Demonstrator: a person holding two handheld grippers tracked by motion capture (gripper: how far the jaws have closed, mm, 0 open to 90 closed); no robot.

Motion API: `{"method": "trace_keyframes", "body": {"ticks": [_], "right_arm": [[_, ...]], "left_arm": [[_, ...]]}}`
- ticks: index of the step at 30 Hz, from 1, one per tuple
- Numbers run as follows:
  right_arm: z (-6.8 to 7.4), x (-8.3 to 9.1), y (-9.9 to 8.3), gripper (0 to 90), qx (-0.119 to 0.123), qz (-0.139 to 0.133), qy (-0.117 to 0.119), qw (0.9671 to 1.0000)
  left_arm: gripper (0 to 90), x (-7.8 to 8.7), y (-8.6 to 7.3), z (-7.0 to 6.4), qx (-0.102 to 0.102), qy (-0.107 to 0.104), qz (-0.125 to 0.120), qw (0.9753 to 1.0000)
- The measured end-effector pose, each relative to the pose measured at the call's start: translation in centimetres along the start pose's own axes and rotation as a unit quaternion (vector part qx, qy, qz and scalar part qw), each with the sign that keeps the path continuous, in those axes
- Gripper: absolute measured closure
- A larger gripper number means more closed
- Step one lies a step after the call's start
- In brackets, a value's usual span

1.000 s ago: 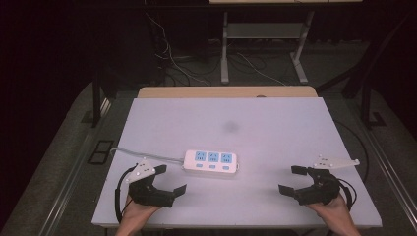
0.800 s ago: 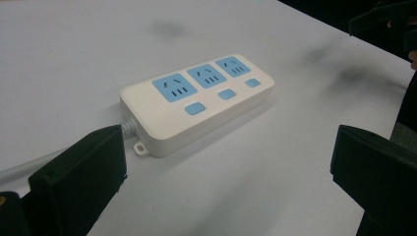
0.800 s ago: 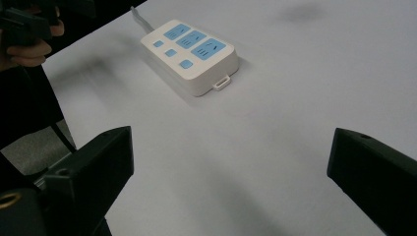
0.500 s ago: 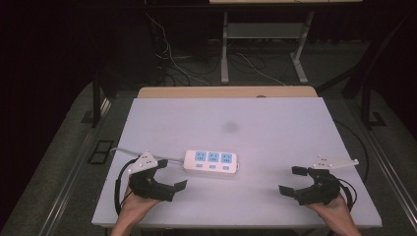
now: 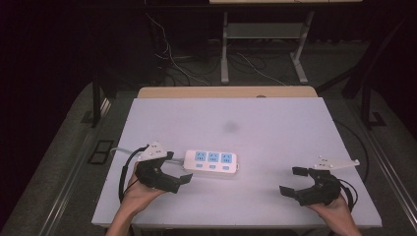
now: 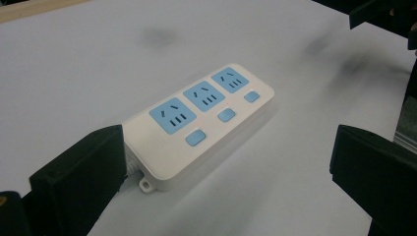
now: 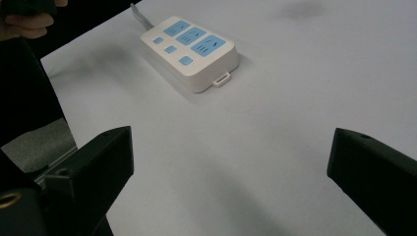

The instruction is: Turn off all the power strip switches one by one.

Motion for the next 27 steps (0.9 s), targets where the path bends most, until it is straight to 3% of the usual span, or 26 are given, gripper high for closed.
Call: {"method": "trace_keyframes", "body": {"ticks": [13,27], "right_arm": [[0.0,0.1,0.0,3.4,0.0,-0.004,-0.001,1.0],[0.1,-0.1,0.0,3.4,0.003,-0.001,0.002,1.0]], "left_arm": [[0.0,-1.8,1.4,-0.5,-0.019,-0.012,0.038,0.999],[0.2,-3.4,2.9,-0.4,-0.04,-0.012,0.067,0.9968]]}}
Point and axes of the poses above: each handheld gripper's, and its own axes: x roughly backward along the jaws, y roughly out of its top, z roughly to its left, the point moved 7 cm from there along -x, roughly forward along the jaws, and after that the axes turned 11 degrees about x, right-handed, at the moved point
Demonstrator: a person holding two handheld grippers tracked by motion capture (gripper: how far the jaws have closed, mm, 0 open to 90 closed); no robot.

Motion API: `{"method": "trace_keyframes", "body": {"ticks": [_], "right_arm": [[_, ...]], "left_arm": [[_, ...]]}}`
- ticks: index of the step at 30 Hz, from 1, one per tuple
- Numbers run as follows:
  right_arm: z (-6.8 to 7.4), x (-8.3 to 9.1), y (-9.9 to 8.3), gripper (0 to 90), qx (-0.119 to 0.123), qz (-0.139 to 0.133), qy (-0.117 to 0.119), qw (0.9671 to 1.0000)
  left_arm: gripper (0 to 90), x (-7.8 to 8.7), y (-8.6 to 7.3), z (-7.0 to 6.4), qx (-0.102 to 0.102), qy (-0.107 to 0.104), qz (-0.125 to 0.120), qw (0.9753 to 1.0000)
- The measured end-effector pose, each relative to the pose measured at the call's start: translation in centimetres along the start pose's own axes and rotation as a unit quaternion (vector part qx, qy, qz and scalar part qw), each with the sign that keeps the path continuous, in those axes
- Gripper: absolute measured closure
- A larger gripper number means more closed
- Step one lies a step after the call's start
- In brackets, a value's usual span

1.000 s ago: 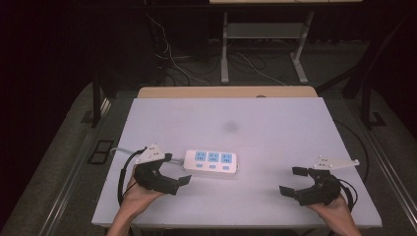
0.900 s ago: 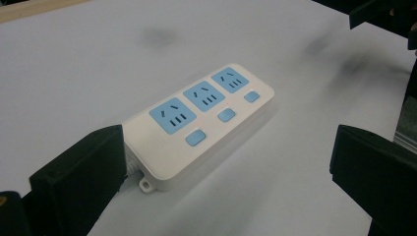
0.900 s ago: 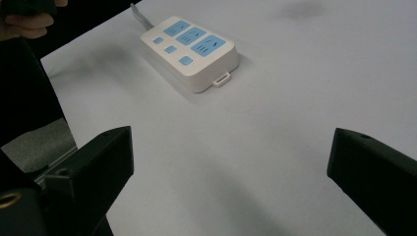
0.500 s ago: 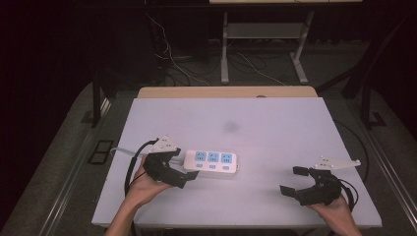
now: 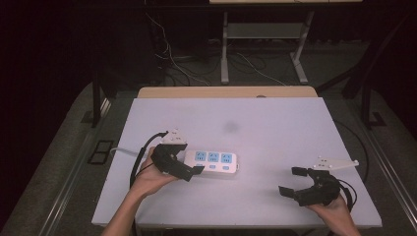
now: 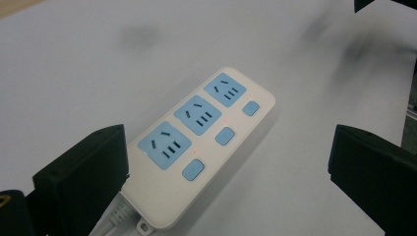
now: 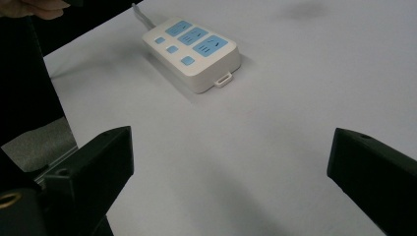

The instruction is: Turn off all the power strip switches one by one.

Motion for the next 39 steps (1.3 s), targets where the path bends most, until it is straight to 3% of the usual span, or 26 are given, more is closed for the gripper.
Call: {"method": "trace_keyframes", "body": {"ticks": [17,25,31,35,39], "right_arm": [[-0.1,0.0,-0.1,3.4,-0.002,0.002,0.0,1.0],[-0.2,0.0,-0.2,3.5,-0.004,0.004,0.0,1.0],[-0.3,-0.1,-0.3,3.4,-0.003,0.007,0.001,1.0],[-0.3,-0.2,-0.4,3.5,-0.002,0.009,0.001,1.0],[-0.2,-0.2,-0.5,3.5,0.0,0.011,0.001,0.9999]], "left_arm": [[3.9,-2.3,0.4,0.3,-0.018,-0.014,0.052,0.9984],[9.7,-3.1,0.5,0.9,-0.018,-0.021,0.064,0.9976],[25.5,-3.3,0.5,1.1,-0.021,-0.037,0.079,0.996],[45.0,-3.5,0.5,1.2,-0.019,-0.045,0.083,0.9953],[66.4,-3.7,0.3,1.1,-0.025,-0.039,0.089,0.995]]}}
Point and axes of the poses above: each handheld gripper's, and its own axes: x roughly backward along the jaws, y roughly out of its top, z roughly to its left, the point moved 7 cm from there along -x, roughly forward along the jaws, and after that the axes turned 11 degrees about x, right-handed, at the moved point
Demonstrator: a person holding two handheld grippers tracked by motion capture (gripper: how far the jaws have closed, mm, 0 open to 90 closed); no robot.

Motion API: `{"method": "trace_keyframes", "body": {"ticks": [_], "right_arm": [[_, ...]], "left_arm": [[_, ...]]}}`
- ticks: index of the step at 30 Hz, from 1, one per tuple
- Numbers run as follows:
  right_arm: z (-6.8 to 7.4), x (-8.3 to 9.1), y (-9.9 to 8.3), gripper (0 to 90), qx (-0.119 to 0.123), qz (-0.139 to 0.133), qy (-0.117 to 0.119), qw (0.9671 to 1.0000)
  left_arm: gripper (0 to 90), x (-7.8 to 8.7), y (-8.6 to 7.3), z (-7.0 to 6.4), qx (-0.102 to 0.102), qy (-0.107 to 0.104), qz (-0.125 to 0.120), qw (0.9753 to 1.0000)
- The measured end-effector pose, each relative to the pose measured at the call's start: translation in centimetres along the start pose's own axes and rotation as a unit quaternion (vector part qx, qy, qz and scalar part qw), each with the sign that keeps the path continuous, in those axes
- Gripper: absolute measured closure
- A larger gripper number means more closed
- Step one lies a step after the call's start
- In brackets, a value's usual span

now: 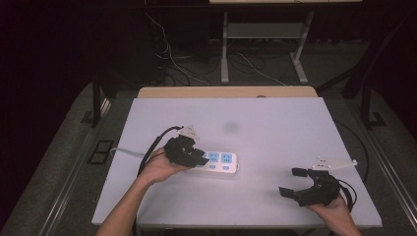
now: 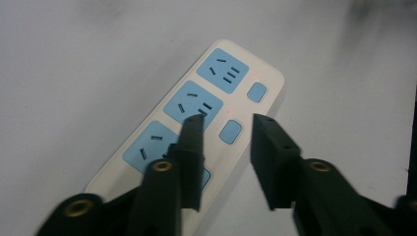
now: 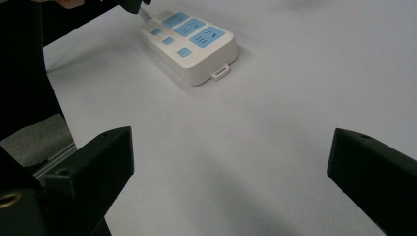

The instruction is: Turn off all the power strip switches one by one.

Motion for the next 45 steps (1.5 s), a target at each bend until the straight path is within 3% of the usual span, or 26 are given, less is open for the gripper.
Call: {"method": "trace_keyframes", "body": {"ticks": [5,16,29,42,45], "right_arm": [[0.0,0.0,0.0,3.5,0.0,0.0,0.0,1.0],[0.1,-0.1,0.0,3.5,0.002,0.003,0.002,1.0],[0.2,-0.2,-0.1,3.5,0.003,0.005,0.004,1.0],[0.1,0.1,-0.2,3.5,0.002,0.004,0.002,1.0],[0.1,0.1,-0.2,3.5,0.003,0.003,0.003,1.0]], "left_arm": [[88.8,-0.3,-0.2,0.1,-0.007,0.002,0.012,0.9999],[89.5,-1.2,-1.0,0.6,-0.024,0.017,0.046,0.9985],[89.5,-2.2,-1.6,1.5,-0.023,0.025,0.073,0.9967],[89.7,-2.5,-1.5,1.7,-0.012,0.008,0.065,0.9977],[89.7,-2.4,-1.6,1.8,-0.001,0.002,0.058,0.9983]]}}
Point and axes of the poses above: each handheld gripper's, and its own axes: x roughly backward along the jaws, y roughly out of its top, z roughly to its left, the point moved 7 cm from there along -x, roughly forward along the jaws, and after that the axes turned 11 degrees about x, right-handed, at the moved point
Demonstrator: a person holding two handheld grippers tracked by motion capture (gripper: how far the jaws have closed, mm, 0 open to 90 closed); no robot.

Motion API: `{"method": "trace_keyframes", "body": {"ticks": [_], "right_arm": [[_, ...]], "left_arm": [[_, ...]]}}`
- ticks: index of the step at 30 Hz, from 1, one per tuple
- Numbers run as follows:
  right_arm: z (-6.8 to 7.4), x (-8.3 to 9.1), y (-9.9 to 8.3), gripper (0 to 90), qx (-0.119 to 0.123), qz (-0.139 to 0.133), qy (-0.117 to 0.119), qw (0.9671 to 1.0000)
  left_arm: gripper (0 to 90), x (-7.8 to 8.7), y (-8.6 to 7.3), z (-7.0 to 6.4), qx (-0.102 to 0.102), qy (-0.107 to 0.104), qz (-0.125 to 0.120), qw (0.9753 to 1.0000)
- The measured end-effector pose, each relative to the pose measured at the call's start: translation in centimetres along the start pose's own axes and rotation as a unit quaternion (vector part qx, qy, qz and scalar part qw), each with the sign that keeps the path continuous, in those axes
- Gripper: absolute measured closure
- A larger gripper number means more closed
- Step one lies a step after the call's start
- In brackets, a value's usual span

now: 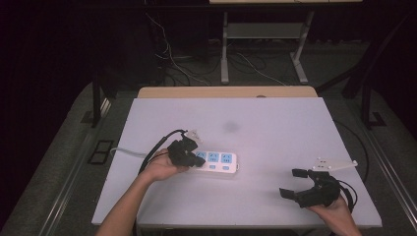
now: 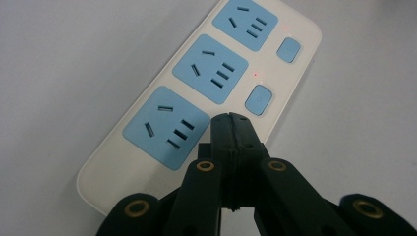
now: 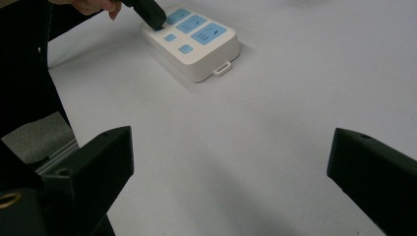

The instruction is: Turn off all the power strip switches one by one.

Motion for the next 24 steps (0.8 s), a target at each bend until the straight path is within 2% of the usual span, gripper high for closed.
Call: {"method": "trace_keyframes", "body": {"ticks": [5,7,9,11,15,19,22,24], "right_arm": [[0.05,0.22,-0.05,3.5,-0.003,-0.002,-0.001,1.0],[0.03,0.22,-0.09,3.5,-0.004,-0.002,-0.001,1.0],[0.02,0.23,-0.1,3.5,-0.004,-0.001,-0.001,1.0],[0.03,0.24,-0.06,3.5,-0.004,-0.002,-0.001,1.0],[0.11,0.24,-0.01,3.5,-0.003,-0.004,-0.002,1.0],[0.23,0.24,-0.01,3.5,-0.002,-0.003,-0.001,1.0],[0.27,0.29,0.07,3.5,-0.001,-0.005,-0.001,1.0],[0.3,0.34,0.09,3.4,0.0,-0.006,-0.001,1.0]], "left_arm": [[89.9,-0.02,-0.24,0.3,0.025,-0.017,-0.022,0.9993],[89.9,-0.17,-0.13,0.4,0.027,-0.014,-0.026,0.9992],[90.0,-0.26,0.01,0.45,0.028,-0.015,-0.023,0.9992],[90.0,-0.27,0.01,0.53,0.039,-0.02,-0.024,0.9988],[90.0,-0.28,0.05,0.43,0.034,-0.012,-0.021,0.9991],[90.0,-0.27,0.01,0.15,0.018,0.005,-0.019,0.9996],[90.0,-0.26,-0.07,0.03,0.008,0.014,-0.023,0.9996],[90.0,-0.26,-0.18,0.04,0.012,0.01,-0.032,0.9994]]}}
Point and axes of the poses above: each handheld gripper's, and its own axes: x roughly backward along the jaws, y roughly out of its top, z roughly to its left, the point moved 7 cm from there along -x, roughly forward along the jaws, and after that the axes turned 11 degrees about x, right-handed, at the moved point
